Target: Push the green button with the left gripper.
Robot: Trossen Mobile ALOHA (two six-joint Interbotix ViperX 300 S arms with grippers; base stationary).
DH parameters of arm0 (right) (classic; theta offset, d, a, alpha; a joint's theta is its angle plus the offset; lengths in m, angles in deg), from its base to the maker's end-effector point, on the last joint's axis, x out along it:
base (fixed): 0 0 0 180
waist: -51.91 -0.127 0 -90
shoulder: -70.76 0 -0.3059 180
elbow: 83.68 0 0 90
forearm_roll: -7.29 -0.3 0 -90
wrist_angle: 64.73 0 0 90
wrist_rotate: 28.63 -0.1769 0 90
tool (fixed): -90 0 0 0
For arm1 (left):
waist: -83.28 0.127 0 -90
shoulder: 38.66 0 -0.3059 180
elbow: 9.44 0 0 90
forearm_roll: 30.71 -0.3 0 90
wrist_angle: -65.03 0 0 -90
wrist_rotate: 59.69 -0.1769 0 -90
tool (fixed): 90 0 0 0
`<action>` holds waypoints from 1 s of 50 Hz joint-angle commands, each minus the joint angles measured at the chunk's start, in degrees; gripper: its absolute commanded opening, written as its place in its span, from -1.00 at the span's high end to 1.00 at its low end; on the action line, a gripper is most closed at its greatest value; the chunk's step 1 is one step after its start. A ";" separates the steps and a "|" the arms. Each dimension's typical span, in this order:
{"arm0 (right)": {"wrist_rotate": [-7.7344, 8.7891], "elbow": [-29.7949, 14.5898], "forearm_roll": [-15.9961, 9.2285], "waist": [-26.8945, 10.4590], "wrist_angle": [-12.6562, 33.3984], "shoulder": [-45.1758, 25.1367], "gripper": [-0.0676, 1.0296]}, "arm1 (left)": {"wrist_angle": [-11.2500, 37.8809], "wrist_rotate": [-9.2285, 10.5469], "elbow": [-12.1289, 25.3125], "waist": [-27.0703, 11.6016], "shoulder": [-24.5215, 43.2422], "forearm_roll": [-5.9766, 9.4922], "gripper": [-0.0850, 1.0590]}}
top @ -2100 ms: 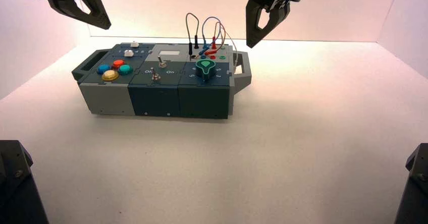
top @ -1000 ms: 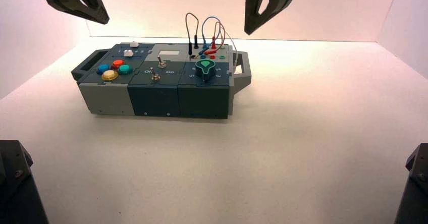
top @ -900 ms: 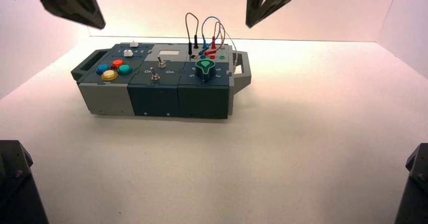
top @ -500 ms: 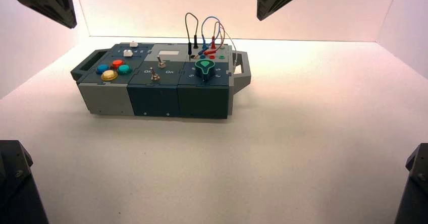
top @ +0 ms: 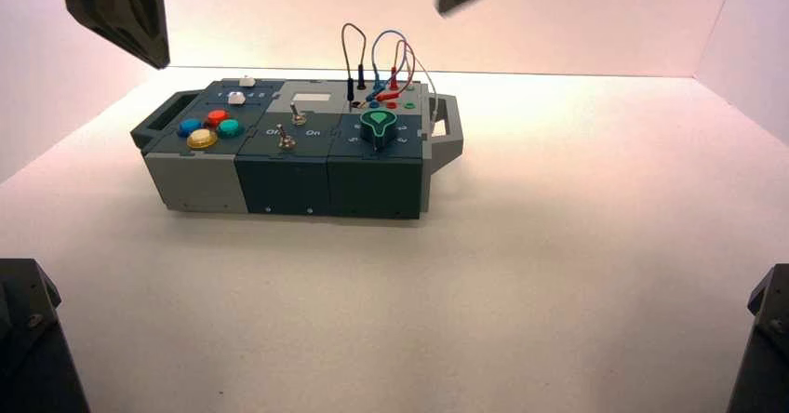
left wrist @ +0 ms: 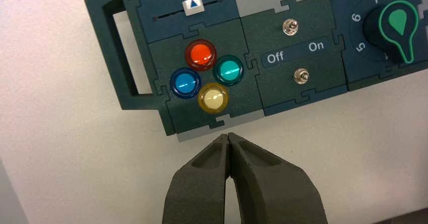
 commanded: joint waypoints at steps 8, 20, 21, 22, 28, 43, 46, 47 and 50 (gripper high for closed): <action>0.97 2.20 -5.01 -0.18 -1.93 4.83 0.92 | -3.96 -0.79 0.97 -0.62 0.09 0.53 0.91; 1.14 2.72 -5.01 -0.18 -1.67 4.66 0.92 | -6.33 -0.79 1.14 -1.23 3.25 0.97 0.91; 1.23 2.72 -5.01 -0.18 -1.58 4.66 0.92 | -6.33 -0.79 1.14 -1.23 3.34 1.05 0.91; 1.23 2.72 -5.01 -0.18 -1.49 4.66 0.92 | -6.33 -0.79 1.23 -1.23 3.69 1.14 0.91; 1.41 2.55 -4.83 -0.18 -1.41 4.57 0.92 | -6.59 -0.79 1.23 -1.32 5.19 2.29 0.91; 2.72 2.20 -4.75 -0.18 -1.41 3.16 0.92 | -9.05 -0.62 1.32 -3.25 8.96 4.57 0.91; 3.16 2.11 -4.75 -0.18 -1.41 2.72 0.92 | -9.67 -0.53 1.41 -3.52 9.49 4.57 0.91; 3.25 2.11 -4.75 -0.18 -1.41 2.64 0.92 | -9.93 -0.53 1.41 -3.34 9.76 4.57 0.91; 3.43 1.85 -4.66 -0.18 -1.41 2.46 0.92 | -10.81 -0.44 1.41 -3.52 10.46 4.57 0.91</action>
